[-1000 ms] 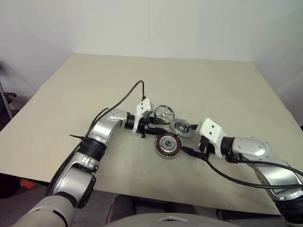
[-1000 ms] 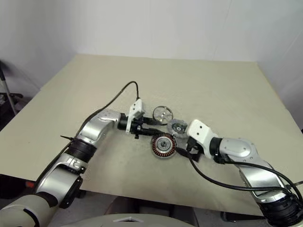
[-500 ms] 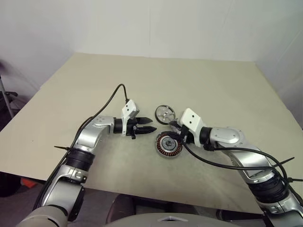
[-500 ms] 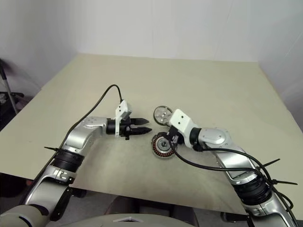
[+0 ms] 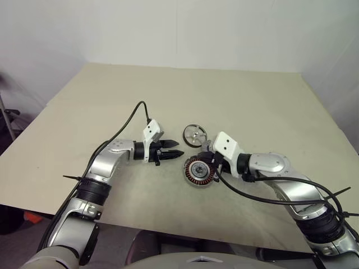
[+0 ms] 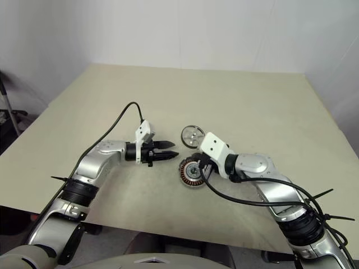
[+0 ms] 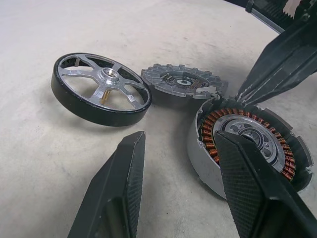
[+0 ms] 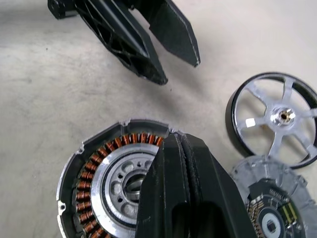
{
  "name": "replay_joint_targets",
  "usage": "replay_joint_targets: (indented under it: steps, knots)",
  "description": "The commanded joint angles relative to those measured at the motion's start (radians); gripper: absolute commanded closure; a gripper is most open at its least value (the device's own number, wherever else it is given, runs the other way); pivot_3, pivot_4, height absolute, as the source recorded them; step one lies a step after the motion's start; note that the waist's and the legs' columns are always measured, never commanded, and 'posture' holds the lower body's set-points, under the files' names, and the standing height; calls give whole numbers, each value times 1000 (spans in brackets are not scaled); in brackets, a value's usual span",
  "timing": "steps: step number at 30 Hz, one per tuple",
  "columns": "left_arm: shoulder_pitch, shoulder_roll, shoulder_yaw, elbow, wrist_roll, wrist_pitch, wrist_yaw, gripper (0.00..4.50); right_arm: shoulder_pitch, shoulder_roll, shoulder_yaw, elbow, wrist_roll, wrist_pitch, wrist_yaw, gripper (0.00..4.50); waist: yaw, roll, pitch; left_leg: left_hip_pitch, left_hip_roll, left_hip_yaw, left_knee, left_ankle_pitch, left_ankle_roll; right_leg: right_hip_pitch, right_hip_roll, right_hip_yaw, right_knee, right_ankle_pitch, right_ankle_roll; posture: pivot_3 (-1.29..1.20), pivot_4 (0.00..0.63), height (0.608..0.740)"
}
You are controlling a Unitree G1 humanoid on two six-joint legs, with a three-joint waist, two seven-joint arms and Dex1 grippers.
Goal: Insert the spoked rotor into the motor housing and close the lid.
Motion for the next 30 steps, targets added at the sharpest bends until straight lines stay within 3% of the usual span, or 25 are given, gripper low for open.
replay_joint_targets:
  steps: [1,13,30]
  knots:
    - [-17,8,11,-16,-5,-14,3,2156,5,-1,8,-49,6,12,-5,4476,0,0,0,0,0,0,0,0,0,0,0,0,0,0,0,0,0,740]
    - [-24,13,17,8,4,-26,18,2156,59,-5,24,-12,-5,21,-19,4476,0,0,0,0,0,0,0,0,0,0,0,0,0,0,0,0,0,740]
    - [-24,14,13,30,-2,-44,14,2156,23,-35,-12,-72,27,24,11,4476,0,0,0,0,0,0,0,0,0,0,0,0,0,0,0,0,0,740]
